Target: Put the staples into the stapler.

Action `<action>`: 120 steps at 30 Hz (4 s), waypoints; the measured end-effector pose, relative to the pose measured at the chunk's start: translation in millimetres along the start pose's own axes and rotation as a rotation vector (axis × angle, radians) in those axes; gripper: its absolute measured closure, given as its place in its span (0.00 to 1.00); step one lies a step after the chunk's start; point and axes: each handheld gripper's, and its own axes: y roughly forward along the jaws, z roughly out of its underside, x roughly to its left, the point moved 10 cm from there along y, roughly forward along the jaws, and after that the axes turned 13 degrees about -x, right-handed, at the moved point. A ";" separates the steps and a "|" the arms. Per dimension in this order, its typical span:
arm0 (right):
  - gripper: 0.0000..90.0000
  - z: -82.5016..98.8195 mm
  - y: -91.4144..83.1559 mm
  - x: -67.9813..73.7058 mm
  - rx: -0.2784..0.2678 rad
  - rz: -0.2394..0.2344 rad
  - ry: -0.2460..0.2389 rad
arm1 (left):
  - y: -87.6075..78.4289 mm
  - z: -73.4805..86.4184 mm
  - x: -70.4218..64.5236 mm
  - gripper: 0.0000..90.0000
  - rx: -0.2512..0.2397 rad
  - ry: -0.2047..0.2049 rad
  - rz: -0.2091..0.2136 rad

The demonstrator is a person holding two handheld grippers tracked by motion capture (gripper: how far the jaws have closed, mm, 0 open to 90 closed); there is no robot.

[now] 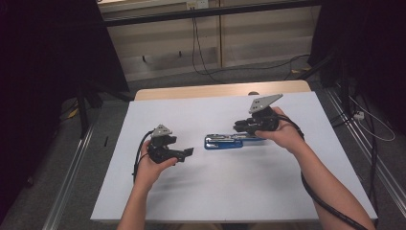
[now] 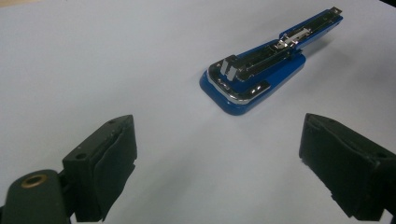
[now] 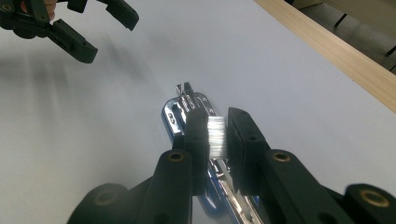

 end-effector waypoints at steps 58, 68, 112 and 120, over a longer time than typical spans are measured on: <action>0.88 -3.7 63.1 -3.0 0.075 -0.223 -0.123 | -1.8 2.4 1.8 0.13 0.014 -0.003 -0.003; 0.88 0.4 72.0 0.2 0.092 -0.258 -0.136 | -2.5 2.4 3.2 0.13 0.012 -0.006 -0.006; 0.88 21.1 101.6 6.6 0.180 -0.334 -0.189 | -2.2 5.0 7.3 0.12 0.017 -0.020 -0.016; 0.88 20.9 102.6 8.2 0.175 -0.343 -0.188 | -2.3 5.0 7.7 0.12 0.018 -0.021 -0.014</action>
